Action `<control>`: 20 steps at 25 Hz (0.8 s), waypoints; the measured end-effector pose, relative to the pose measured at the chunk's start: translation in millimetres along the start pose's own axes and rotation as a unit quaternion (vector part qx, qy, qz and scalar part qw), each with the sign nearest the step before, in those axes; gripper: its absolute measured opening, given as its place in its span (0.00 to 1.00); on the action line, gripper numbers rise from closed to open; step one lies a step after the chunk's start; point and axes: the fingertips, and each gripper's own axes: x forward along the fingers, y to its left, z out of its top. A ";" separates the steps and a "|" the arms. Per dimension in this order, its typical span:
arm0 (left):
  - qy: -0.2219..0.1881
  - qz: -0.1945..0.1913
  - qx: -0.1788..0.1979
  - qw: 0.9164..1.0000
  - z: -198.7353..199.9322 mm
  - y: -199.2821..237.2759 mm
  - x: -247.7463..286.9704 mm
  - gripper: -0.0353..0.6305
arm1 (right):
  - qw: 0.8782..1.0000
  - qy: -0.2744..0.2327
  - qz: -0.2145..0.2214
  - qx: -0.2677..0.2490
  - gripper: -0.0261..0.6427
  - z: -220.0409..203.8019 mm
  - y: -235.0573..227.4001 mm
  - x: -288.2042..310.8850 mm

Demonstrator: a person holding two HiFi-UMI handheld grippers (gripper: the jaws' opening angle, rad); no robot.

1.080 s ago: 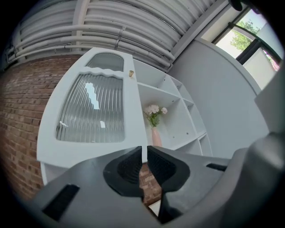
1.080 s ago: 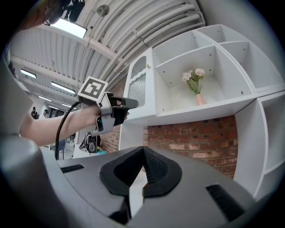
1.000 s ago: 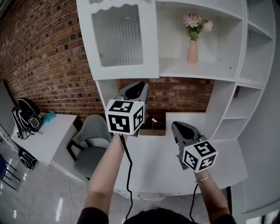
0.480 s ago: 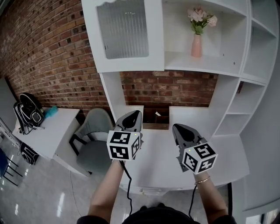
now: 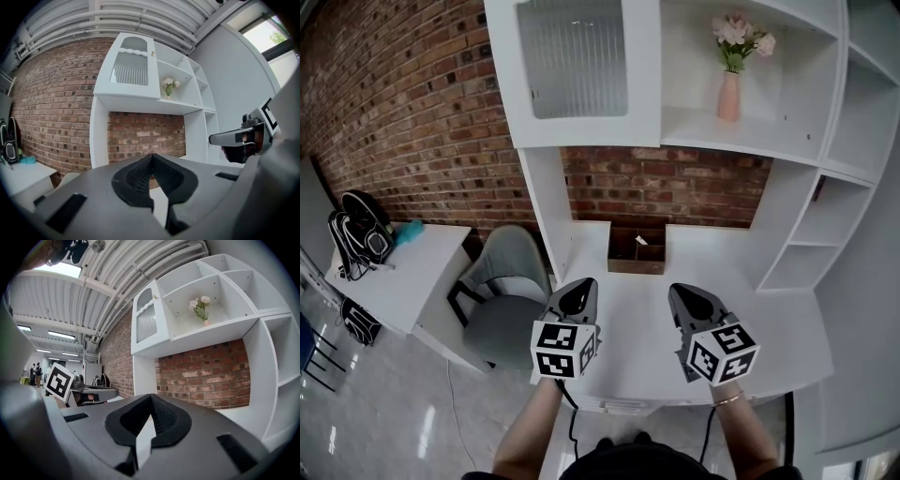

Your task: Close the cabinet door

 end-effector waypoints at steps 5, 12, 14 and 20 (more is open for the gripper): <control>0.010 0.013 -0.004 1.000 -24.0 2.7 -13.2 0.07 | 1.000 0.013 0.001 0.014 0.04 -19.4 4.3 0.5; 0.015 0.018 -0.025 0.999 -39.7 6.0 -24.3 0.07 | 1.000 0.024 -0.006 0.018 0.04 -32.0 4.5 0.3; 0.017 0.018 -0.026 0.999 -42.7 6.4 -25.6 0.07 | 0.999 0.026 -0.006 0.018 0.04 -35.4 5.3 0.6; 0.019 0.016 -0.036 0.999 -48.4 5.2 -28.0 0.07 | 0.999 0.037 -0.005 0.025 0.04 -47.6 9.9 2.0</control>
